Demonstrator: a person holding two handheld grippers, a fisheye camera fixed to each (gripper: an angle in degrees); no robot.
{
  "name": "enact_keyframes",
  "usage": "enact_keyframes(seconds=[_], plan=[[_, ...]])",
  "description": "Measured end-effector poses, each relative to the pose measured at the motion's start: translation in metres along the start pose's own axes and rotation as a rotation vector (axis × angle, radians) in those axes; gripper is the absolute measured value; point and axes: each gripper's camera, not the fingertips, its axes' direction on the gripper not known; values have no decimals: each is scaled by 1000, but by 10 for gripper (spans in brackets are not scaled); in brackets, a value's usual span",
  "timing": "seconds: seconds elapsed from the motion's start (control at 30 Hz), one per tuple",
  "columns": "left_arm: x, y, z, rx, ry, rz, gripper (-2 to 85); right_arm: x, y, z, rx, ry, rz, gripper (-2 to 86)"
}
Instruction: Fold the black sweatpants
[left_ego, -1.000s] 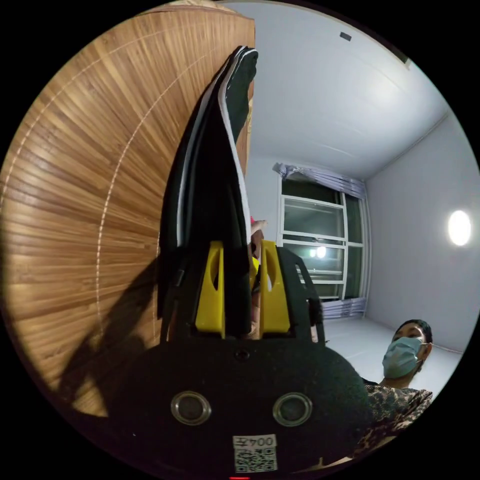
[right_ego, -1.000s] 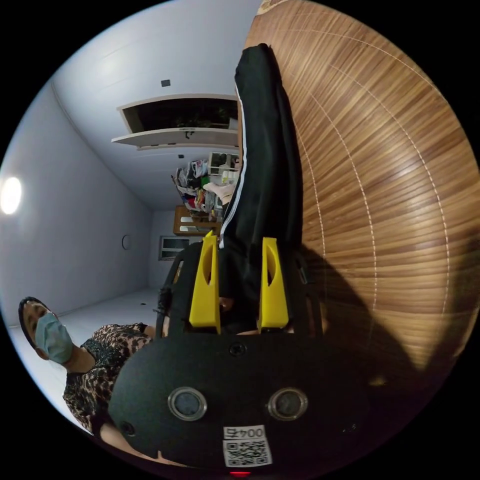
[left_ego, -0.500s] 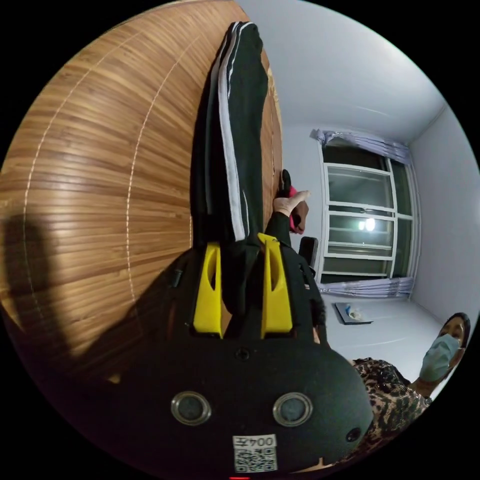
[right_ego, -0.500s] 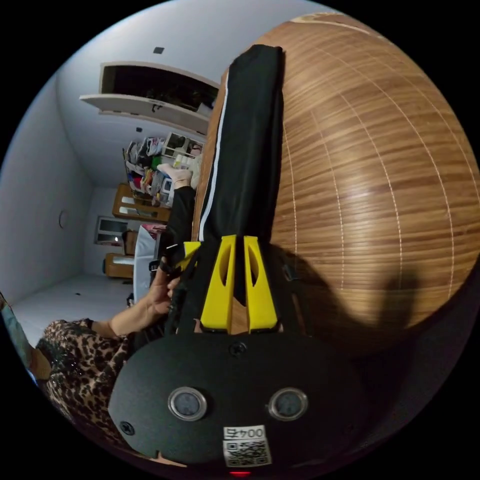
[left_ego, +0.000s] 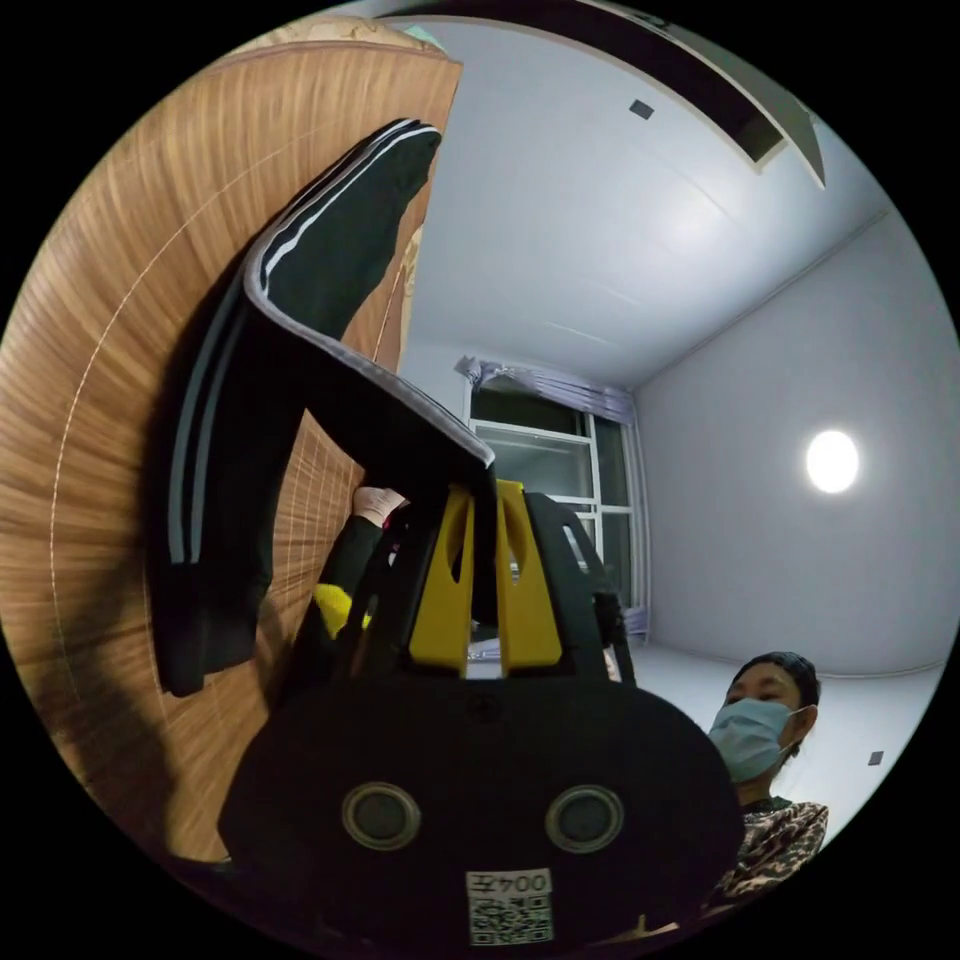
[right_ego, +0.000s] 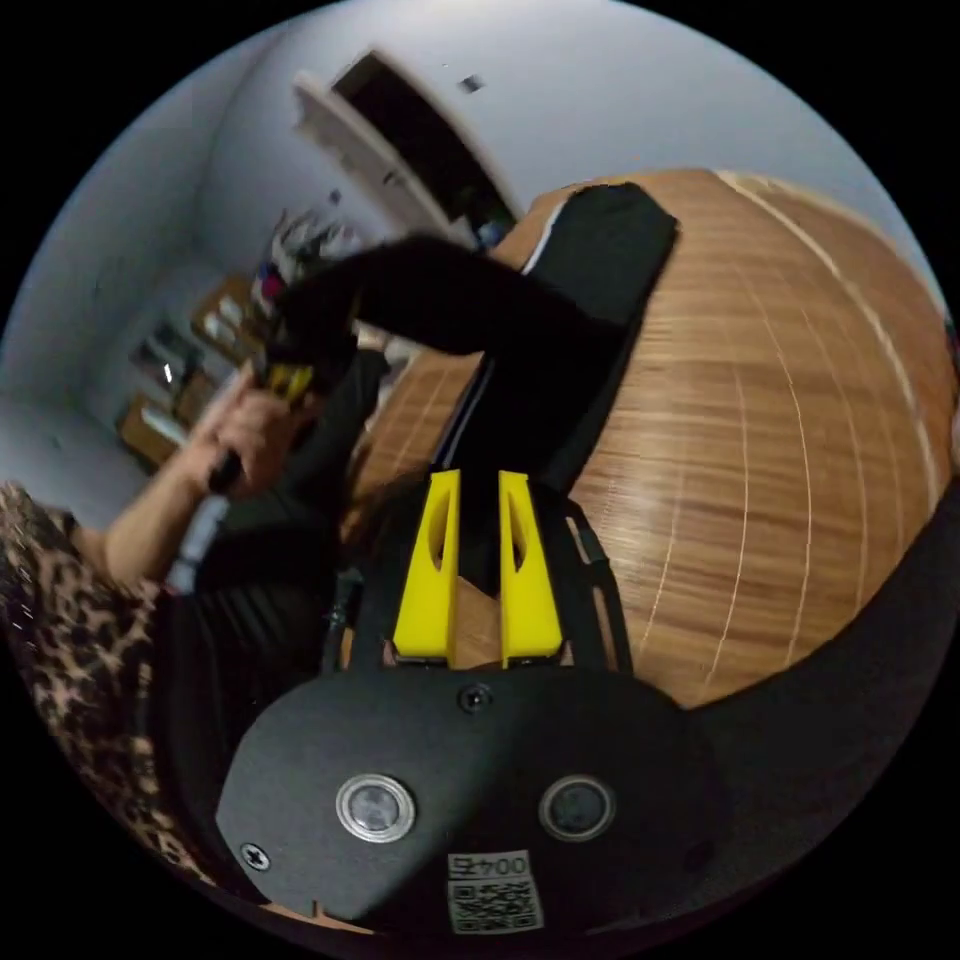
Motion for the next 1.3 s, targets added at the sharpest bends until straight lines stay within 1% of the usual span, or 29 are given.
enact_keyframes(seconds=[0.07, 0.1, 0.17, 0.23, 0.27, 0.3, 0.33, 0.4, 0.43, 0.47, 0.5, 0.53, 0.6, 0.63, 0.67, 0.77, 0.83, 0.9, 1.0, 1.07, 1.1, 1.17, 1.23, 1.3], plan=[[4, 1, -1, 4, 3, 11, 39, -56, -8, 35, -141, 159, -226, 93], [4, 2, -1, 2, 2, 11, 39, -67, -9, 45, -178, 182, -274, 98], [0, 7, -2, -6, -9, -5, 39, -100, -7, 84, -320, 274, -418, 117], [-5, 10, -5, -4, -14, -26, 39, -114, -3, 108, -399, 353, -485, 118], [-7, 12, -7, 3, -13, -35, 39, -124, -2, 111, -378, 401, -529, 107], [-7, 12, -7, 7, -11, -36, 39, -126, -3, 112, -378, 415, -534, 86], [-6, 11, -8, 11, -8, -35, 39, -128, -8, 112, -366, 454, -518, 45], [3, 9, -5, 4, -9, -14, 39, -125, -26, 109, -430, 386, -475, 40], [10, 7, -2, -9, -12, 15, 39, -130, -42, 91, -410, 321, -427, 38], [17, 6, 0, -24, -19, 45, 39, -143, -52, 62, -309, 285, -405, 36], [19, 5, 2, -30, -24, 56, 39, -149, -54, 50, -267, 279, -407, 36], [20, 5, 4, -38, -35, 63, 39, -155, -52, 41, -237, 314, -412, 35], [15, 9, 6, -43, -50, 47, 38, -137, -36, 58, -313, 329, -341, 37], [8, 13, 7, -53, -59, 24, 38, -115, -22, 82, -429, 307, -260, 39], [3, 17, 8, -63, -69, 4, 38, -100, -10, 94, -477, 302, -209, 39], [-4, 26, 8, -76, -127, -8, 38, -102, -18, 73, -390, 199, -207, 42], [-7, 30, 10, -77, -135, -23, 38, -97, -15, 72, -405, 155, -198, 46], [-9, 33, 13, -83, -137, -28, 38, -82, -10, 71, -441, 109, -138, 54], [-8, 38, 20, -104, -170, -29, 38, -46, -5, 40, -327, -131, 11, 75], [-10, 42, 26, -121, -190, -44, 39, -2, 7, 13, -169, -353, 175, 116], [-10, 43, 28, -125, -197, -49, 39, 9, 11, 8, -132, -395, 217, 124], [-13, 49, 33, -130, -221, -59, 39, 49, 28, 2, -18, -548, 367, 139], [-16, 54, 36, -137, -248, -68, 39, 64, 33, 7, 2, -595, 427, 137], [-20, 58, 40, -142, -283, -86, 38, 66, 30, 17, -38, -600, 419, 119]])
